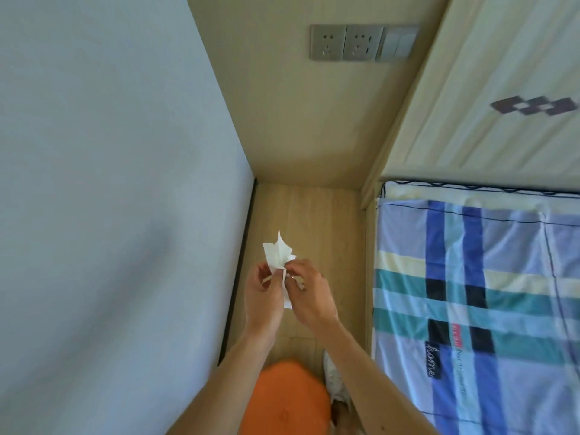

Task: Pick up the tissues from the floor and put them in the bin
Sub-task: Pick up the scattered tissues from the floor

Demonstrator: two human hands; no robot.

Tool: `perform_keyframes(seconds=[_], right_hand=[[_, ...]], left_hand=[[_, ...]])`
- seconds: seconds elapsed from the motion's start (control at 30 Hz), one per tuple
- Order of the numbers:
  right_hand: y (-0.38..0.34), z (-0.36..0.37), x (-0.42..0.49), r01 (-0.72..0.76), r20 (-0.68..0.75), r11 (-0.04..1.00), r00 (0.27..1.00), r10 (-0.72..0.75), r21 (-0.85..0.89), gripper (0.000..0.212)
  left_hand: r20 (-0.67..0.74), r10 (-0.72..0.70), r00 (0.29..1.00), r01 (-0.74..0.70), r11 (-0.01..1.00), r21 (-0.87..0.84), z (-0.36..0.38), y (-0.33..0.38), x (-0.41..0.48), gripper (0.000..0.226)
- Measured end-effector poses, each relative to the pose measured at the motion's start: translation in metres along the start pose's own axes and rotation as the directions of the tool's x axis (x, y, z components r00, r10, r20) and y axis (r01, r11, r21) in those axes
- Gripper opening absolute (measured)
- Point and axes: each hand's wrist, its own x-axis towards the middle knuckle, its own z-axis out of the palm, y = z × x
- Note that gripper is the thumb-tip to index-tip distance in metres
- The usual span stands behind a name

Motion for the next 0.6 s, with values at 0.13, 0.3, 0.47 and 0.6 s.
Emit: perform_keyframes(seconds=[0.13, 0.3, 0.47, 0.6], right_hand=[[-0.049, -0.037, -0.074, 0.035, 0.013, 0.999, 0.999, -0.035, -0.005, 0.023], [-0.076, -0.068, -0.194, 0.068, -0.114, 0.996, 0.992, -0.062, 0.055, 0.042], [-0.072, -0.074, -0.33, 0.051, -0.279, 0.999, 0.959, -0.054, -0.019, 0.069], [-0.057, -0.076, -0.431, -0.058, -0.526, 0.997, 0.85, 0.026, -0.043, 0.069]], left_hand=[[0.085, 0.03, 0.996, -0.024, 0.997, -0.073, -0.023, 0.039, -0.074, 0.021], [0.38, 0.126, 0.917, -0.1, 0.991, -0.087, -0.05, 0.052, -0.172, 0.024], [0.635, 0.146, 0.759, -0.202, 0.979, 0.015, -0.068, 0.042, -0.265, 0.024], [0.802, 0.075, 0.593, -0.264, 0.959, 0.106, -0.063, 0.021, -0.342, 0.021]])
